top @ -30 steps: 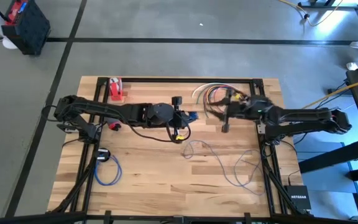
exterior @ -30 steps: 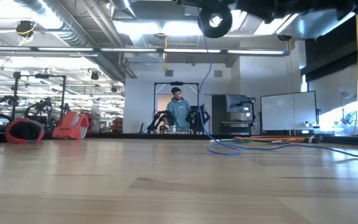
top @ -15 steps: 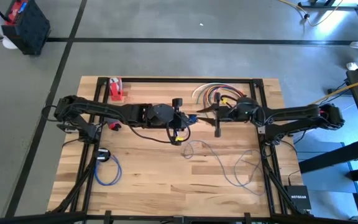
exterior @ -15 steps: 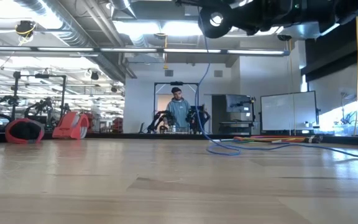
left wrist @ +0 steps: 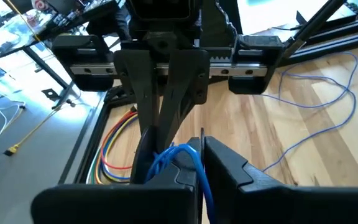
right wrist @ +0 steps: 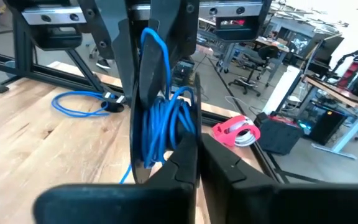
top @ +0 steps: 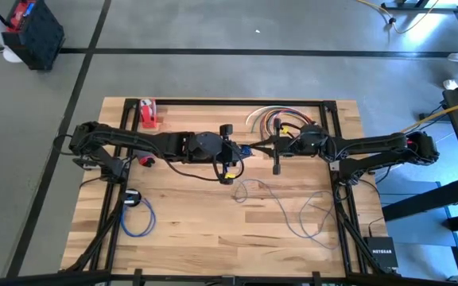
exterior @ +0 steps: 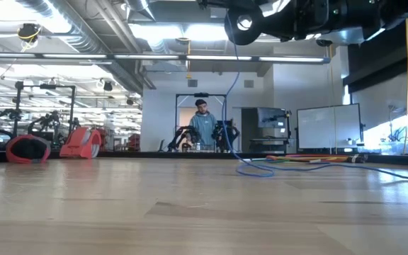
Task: Coil cords
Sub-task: Coil the blue cable wire on the black spool
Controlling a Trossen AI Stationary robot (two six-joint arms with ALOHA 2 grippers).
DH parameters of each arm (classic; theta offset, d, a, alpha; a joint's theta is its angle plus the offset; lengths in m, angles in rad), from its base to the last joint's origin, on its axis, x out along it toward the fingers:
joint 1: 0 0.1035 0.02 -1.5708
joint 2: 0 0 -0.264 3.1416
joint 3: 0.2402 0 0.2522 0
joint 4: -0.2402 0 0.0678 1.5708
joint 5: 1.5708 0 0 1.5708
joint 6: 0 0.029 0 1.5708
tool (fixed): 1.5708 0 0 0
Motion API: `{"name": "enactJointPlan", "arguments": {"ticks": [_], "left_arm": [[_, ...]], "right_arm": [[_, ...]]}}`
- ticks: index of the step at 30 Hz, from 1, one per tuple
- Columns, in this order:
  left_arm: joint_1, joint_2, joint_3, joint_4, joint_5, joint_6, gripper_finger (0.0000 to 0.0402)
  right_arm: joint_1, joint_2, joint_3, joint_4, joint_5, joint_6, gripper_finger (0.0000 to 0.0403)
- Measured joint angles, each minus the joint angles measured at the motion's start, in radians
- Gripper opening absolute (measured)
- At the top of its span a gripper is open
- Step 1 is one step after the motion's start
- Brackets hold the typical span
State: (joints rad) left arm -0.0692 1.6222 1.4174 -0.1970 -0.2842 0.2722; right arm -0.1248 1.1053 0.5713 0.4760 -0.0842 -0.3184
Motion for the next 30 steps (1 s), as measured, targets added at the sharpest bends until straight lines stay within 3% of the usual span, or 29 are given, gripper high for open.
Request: {"name": "enactJointPlan", "arguments": {"ticks": [8,12,16,23,30], "left_arm": [[0.006,0.0,0.0,0.001,-0.026,-0.087,0.0037],[0.001,0.0,0.029,-0.007,-0.135,-0.125,0.0073],[-0.012,0.0,0.074,0.024,-0.145,-0.157,0.0095],[-0.018,0.015,0.075,0.137,-0.142,-0.221,0.0101],[-0.017,0.12,0.075,0.269,-0.141,-0.227,0.0102]], "right_arm": [[0.0,0.0,0.0,0.006,0.026,-0.002,0.0005],[0.0,0.0,0.0,0.03,0.128,-0.003,0.0005],[0.0,0.0,0.0,0.086,0.227,-0.004,0.0005],[0.0,0.006,0.0,0.167,0.28,0.022,0.0003],[0.0,0.048,0.0,0.195,0.286,0.024,0.0003]]}}
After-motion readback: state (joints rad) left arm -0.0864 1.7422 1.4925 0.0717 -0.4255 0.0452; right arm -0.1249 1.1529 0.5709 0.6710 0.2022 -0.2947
